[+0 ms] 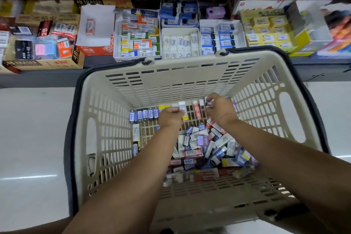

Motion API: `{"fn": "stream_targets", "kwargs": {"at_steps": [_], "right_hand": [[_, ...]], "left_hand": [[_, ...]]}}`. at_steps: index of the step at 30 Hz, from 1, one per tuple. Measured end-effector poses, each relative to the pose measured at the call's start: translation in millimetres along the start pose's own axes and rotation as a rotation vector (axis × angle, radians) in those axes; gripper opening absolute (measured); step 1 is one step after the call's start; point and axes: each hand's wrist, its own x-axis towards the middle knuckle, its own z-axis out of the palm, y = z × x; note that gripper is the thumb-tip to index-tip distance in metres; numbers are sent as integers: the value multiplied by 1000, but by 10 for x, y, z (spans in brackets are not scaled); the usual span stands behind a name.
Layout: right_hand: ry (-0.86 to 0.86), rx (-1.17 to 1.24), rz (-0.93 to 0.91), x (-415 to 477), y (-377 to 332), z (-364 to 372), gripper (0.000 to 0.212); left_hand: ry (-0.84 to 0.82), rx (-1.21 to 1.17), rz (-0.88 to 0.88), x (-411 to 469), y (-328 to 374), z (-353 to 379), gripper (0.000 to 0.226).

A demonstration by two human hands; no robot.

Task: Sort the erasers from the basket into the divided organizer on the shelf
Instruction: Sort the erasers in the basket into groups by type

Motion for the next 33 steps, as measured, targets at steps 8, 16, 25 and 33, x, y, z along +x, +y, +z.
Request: {"fn": "stream_targets", "kwargs": {"at_steps": [8, 16, 25, 33], "right_hand": [[95, -304, -62, -4, 93, -58, 44], [170, -386, -7, -37, 13, -25, 42], [260, -375, 206, -79, -200, 126, 67], [280, -242, 378, 3, -192, 158, 62]], "left_hand": [[160, 319, 218, 146, -82, -74, 19], [231, 310, 261, 213, -197, -260, 23], [233, 310, 333, 248, -234, -414, 19], [148, 298, 392, 79, -191, -446, 26]]}}
